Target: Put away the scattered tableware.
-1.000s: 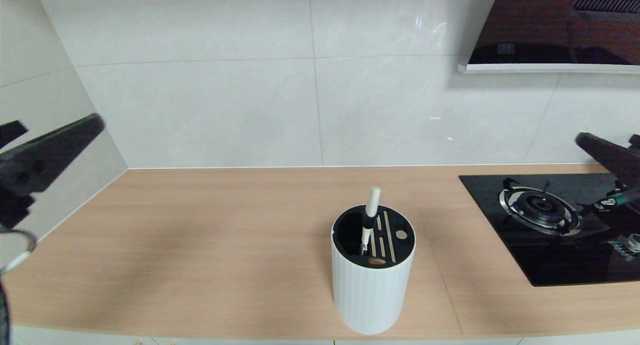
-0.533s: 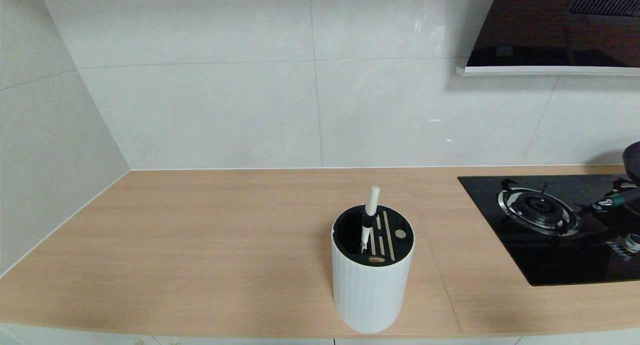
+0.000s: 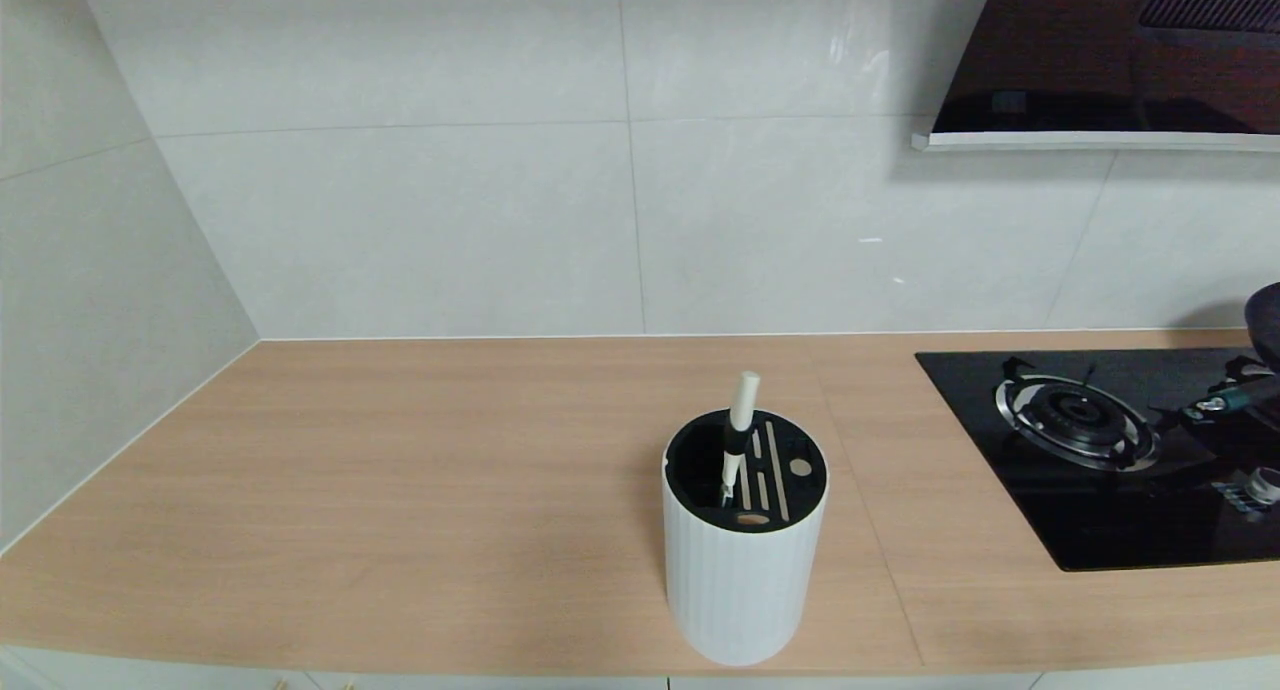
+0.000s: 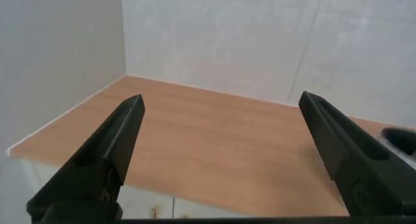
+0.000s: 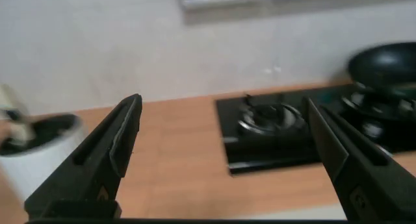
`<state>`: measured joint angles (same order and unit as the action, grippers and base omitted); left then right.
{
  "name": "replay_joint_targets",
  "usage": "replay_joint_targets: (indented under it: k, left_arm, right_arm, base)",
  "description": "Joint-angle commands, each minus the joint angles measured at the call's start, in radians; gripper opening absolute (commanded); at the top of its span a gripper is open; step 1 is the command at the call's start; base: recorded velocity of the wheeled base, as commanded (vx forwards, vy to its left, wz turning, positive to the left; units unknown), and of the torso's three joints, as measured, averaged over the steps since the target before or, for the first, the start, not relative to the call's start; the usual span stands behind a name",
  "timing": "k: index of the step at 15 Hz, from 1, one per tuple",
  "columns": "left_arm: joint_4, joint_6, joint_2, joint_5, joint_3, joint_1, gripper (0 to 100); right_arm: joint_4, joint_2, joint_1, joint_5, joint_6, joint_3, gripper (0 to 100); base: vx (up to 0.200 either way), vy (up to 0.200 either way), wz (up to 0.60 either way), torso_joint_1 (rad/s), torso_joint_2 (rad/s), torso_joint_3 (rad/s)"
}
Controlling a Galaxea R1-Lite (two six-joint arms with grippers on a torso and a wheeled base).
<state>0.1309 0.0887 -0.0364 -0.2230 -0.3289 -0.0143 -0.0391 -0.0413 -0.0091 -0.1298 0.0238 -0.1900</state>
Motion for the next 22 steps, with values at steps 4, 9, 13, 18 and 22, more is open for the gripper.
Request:
replay_joint_targets:
  k: [4, 9, 13, 18, 22]
  left_arm:
    - [-0.056, -0.05, 0.036, 0.068, 0.274, 0.017, 100]
    - [-0.134, -0.124, 0.036, 0.137, 0.312, 0.017, 100]
    - [-0.134, -0.132, 0.036, 0.139, 0.311, 0.016, 100]
    - [-0.128, -0.193, 0.036, 0.198, 0.315, 0.016, 100]
    - [-0.128, -0.173, 0.036, 0.203, 0.315, 0.016, 100]
  right_arm:
    - [-0.008, 0.04, 0.003, -0.008, -0.031, 0.19, 100]
    - [0.054, 0.038, 0.005, 0.111, -0.078, 0.187, 100]
    - [0.038, 0.038, 0.005, 0.124, -0.073, 0.19, 100]
    - [0.038, 0.038, 0.005, 0.124, -0.071, 0.19, 100]
    - [0.038, 0.038, 0.005, 0.124, -0.071, 0.19, 100]
  base:
    - [0.0, 0.0, 0.0, 0.0, 0.0, 0.0]
    - [0.0, 0.0, 0.0, 0.0, 0.0, 0.0]
    - [0.0, 0.0, 0.0, 0.0, 0.0, 0.0]
    - [0.0, 0.0, 0.0, 0.0, 0.0, 0.0]
    - [0.0, 0.0, 0.0, 0.0, 0.0, 0.0]
